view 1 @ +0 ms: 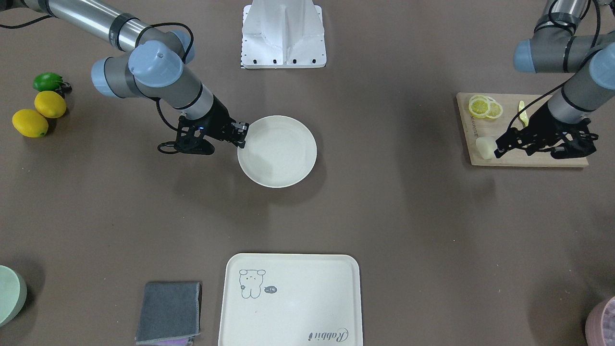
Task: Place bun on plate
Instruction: 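Slide the plate to centre with right gripper while left arm reaches for bun, then release plate and raise right gripper while left gripper lifts the cream bun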
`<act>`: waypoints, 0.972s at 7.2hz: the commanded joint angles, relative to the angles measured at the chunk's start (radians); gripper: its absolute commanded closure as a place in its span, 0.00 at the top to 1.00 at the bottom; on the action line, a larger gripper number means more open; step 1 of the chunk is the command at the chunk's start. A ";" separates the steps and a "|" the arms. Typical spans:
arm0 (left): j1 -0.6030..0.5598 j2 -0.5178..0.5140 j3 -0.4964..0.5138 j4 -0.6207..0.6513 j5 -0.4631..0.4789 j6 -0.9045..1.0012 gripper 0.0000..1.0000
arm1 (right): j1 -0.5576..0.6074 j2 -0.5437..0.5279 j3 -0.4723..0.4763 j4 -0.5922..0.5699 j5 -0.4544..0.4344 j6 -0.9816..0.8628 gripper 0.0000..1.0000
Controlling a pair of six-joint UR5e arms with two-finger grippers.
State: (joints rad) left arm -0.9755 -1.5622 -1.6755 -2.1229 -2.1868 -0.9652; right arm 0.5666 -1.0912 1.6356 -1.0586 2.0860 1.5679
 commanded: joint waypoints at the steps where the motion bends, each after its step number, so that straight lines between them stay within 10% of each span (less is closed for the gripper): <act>1: 0.061 0.013 0.008 -0.046 0.048 -0.082 0.96 | -0.022 0.002 0.000 0.000 -0.010 0.004 0.00; 4: 0.116 0.017 0.008 -0.048 0.081 -0.092 0.90 | -0.027 0.002 0.000 0.000 -0.011 0.006 0.00; 5: 0.116 0.018 0.008 -0.046 0.079 -0.099 0.69 | -0.028 0.001 0.000 0.000 -0.012 0.006 0.00; 7: 0.116 0.017 0.000 -0.039 0.071 -0.104 0.28 | -0.045 0.002 0.015 0.000 -0.079 0.096 0.99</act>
State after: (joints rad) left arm -0.8597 -1.5455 -1.6720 -2.1646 -2.1125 -1.0649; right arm 0.5343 -1.0896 1.6391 -1.0578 2.0570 1.6019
